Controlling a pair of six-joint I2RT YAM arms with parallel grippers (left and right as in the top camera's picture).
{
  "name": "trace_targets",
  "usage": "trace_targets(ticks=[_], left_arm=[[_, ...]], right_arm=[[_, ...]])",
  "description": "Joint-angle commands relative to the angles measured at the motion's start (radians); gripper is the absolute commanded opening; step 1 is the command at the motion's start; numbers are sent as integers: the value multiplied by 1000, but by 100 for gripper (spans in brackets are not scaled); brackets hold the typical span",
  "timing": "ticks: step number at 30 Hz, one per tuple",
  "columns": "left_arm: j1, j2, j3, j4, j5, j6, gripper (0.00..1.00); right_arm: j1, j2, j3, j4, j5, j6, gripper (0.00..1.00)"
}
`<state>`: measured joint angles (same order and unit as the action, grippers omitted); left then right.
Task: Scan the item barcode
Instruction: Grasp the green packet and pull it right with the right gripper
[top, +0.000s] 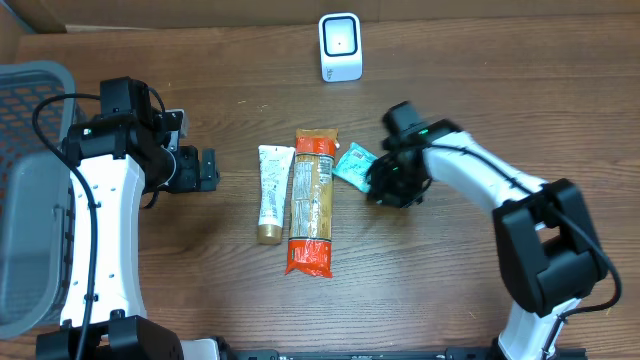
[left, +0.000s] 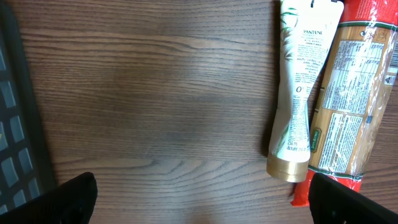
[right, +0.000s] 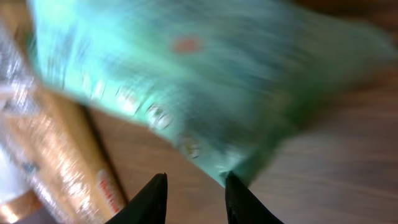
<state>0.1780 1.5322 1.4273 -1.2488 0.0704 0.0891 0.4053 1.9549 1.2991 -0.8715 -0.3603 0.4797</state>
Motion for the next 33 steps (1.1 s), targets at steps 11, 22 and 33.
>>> trace_targets(ticks=[11,22,33], left_arm=[[-2,2,0,0,0,19,99],[-2,2,0,0,0,19,100],[-2,2,0,0,0,19,99]], right_arm=[[-248,-13,-8,70,-150,-283,50],[-259,-2,-8,237,-220,-467,79],[-241,150,-8,289,-428,-466,76]])
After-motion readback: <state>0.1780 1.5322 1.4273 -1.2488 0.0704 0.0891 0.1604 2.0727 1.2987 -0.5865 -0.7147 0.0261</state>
